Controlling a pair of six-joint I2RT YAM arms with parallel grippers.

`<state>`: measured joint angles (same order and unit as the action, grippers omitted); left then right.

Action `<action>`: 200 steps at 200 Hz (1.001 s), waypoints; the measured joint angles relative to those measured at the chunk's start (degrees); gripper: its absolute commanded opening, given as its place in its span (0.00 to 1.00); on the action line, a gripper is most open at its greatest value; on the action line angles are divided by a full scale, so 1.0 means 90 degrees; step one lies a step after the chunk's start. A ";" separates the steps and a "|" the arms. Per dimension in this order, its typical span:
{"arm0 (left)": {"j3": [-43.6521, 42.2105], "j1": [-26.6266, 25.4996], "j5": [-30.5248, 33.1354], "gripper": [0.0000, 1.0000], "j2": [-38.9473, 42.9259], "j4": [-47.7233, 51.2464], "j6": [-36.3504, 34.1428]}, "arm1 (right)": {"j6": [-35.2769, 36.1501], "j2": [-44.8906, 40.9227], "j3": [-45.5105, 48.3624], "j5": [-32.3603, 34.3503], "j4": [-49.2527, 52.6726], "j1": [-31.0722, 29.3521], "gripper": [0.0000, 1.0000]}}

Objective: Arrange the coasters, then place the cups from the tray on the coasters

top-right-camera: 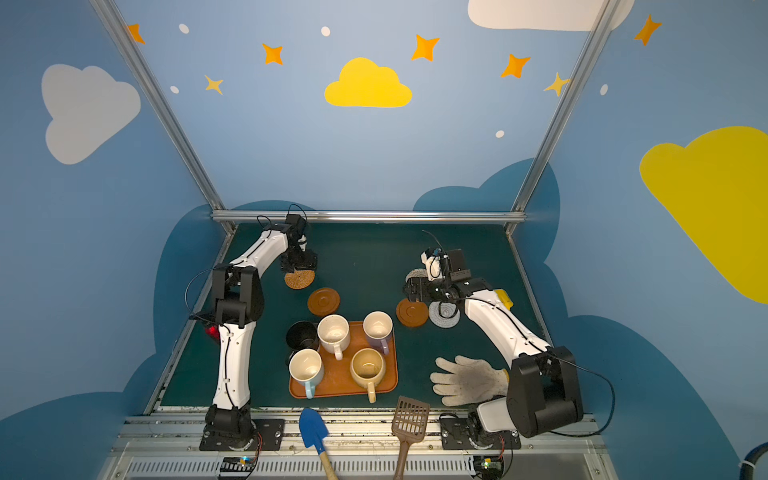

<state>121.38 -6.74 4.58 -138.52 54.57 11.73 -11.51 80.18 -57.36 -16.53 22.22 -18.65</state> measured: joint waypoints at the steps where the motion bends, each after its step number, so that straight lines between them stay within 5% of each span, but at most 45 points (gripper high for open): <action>1: 0.0017 0.0000 0.0002 0.85 -0.0007 0.0007 -0.0002 | 0.0000 -0.0007 0.0007 0.0000 0.0000 0.0000 0.95; 108: 0.1542 0.0000 0.0381 0.89 -0.0979 0.0641 -0.0301 | 0.0141 -0.0228 0.0287 0.0117 0.0175 0.0010 0.95; 200: 0.0243 0.0000 0.0644 0.87 -0.0231 0.0663 -0.0527 | 0.0202 -0.0299 0.0287 0.0117 0.0240 0.0019 0.95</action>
<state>123.57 -6.74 10.37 -140.59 60.53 6.98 -9.69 77.49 -54.78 -15.49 24.38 -18.48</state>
